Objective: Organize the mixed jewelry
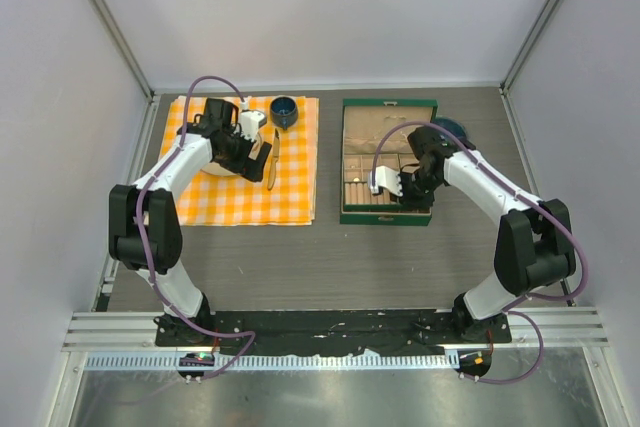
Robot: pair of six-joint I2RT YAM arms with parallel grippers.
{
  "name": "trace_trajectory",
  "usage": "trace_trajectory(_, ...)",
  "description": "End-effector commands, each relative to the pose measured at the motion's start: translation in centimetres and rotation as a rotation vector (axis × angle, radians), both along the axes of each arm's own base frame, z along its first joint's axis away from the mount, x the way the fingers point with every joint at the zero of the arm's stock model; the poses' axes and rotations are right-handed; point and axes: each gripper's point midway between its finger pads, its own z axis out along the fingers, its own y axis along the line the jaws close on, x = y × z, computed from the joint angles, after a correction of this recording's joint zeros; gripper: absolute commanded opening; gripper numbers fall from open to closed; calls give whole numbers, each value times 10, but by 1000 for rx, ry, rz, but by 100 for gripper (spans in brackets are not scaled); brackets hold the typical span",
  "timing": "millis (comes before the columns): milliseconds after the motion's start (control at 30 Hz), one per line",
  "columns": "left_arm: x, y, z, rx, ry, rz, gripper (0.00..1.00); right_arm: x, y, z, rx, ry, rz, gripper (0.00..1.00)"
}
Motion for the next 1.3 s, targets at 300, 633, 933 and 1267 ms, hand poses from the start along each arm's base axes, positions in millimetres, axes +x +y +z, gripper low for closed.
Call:
trace_trajectory(300,3,-1,3,-22,-12,-9,100,1,6,6,35,-38,-3,1)
trace_trajectory(633,3,-1,4,-23,-11,-11,100,-8,5,8,42,-28,-4,1)
trace_trajectory(933,4,-4,3,-37,-1,-14,100,-17,5,13,38,-26,-22,1)
trace_trajectory(1267,1,-2,6,-32,-5,-16,100,-5,10,10,48,-51,-42,1)
